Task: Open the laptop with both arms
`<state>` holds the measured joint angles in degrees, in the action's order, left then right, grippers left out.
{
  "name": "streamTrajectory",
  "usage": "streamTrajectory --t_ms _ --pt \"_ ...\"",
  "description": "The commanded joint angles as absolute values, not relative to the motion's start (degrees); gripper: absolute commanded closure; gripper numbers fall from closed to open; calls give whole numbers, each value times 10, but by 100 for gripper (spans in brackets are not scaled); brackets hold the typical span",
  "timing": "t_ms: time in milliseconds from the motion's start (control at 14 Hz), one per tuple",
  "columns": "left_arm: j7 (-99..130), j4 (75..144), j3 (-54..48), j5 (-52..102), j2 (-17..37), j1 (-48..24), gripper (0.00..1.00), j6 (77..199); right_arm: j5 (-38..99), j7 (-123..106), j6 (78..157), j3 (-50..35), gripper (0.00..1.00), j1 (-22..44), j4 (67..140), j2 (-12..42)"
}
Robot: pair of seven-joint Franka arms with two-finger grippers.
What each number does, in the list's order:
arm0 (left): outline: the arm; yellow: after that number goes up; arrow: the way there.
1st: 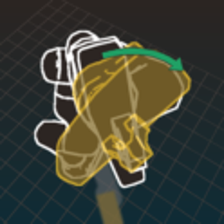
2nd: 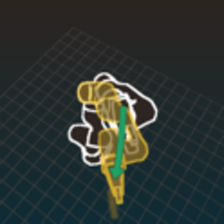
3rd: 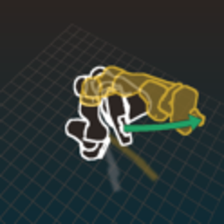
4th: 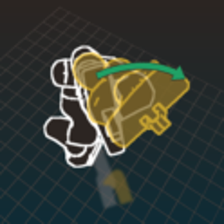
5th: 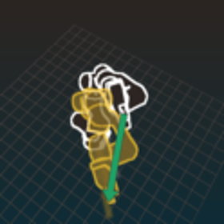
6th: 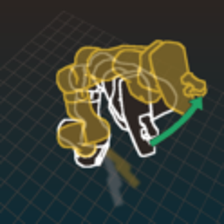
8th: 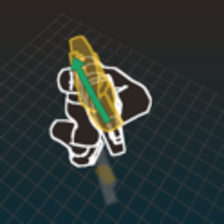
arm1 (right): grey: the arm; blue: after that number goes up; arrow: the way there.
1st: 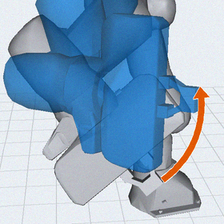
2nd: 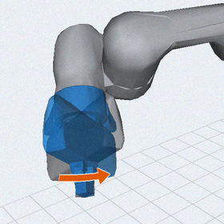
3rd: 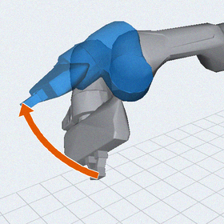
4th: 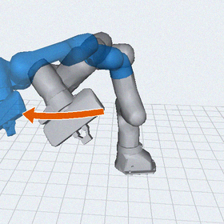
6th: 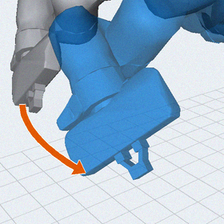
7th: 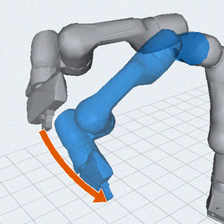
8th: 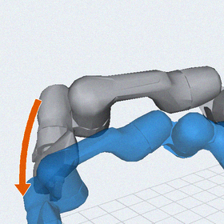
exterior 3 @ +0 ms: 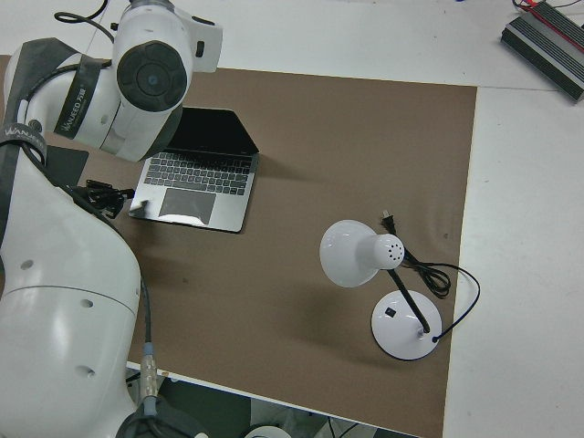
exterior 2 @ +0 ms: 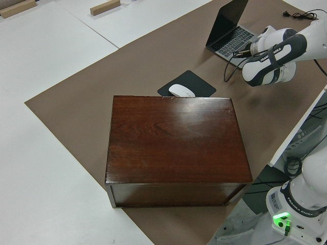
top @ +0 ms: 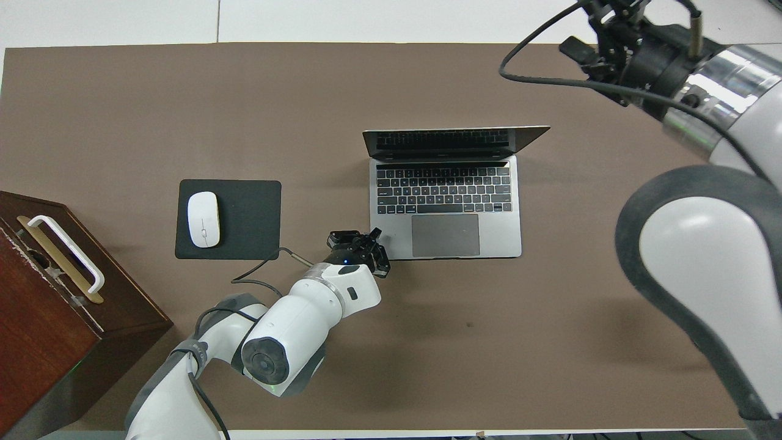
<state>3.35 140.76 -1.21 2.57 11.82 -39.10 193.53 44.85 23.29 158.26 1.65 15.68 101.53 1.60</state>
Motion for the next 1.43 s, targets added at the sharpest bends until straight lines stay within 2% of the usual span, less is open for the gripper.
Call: streamTrajectory --t_ms 0,286,500,643,857,929,1071,1357 --pt "36 1410 -10 33 53 -372 100 1835 376 158 1509 11 0 106 950 32" --pt "35 1382 -9 33 5 -338 100 1693 221 118 1327 11 0 48 855 33" --pt "27 1326 -7 27 5 -309 100 1593 134 95 1169 13 0 37 809 31" --pt "-8 1283 -7 26 1 -282 100 1502 113 74 1061 15 0 36 796 25" --pt "-37 1217 -7 26 -1 -247 100 1384 58 75 922 12 0 33 821 -3" --pt "-40 1199 -7 25 -2 -232 100 1354 55 82 896 12 0 33 849 -18" --pt "-81 1171 -7 25 -13 -198 100 1292 39 91 893 13 0 33 930 -61" --pt "-182 1165 -7 25 -59 -110 100 1219 21 105 912 12 0 7 1008 -94"
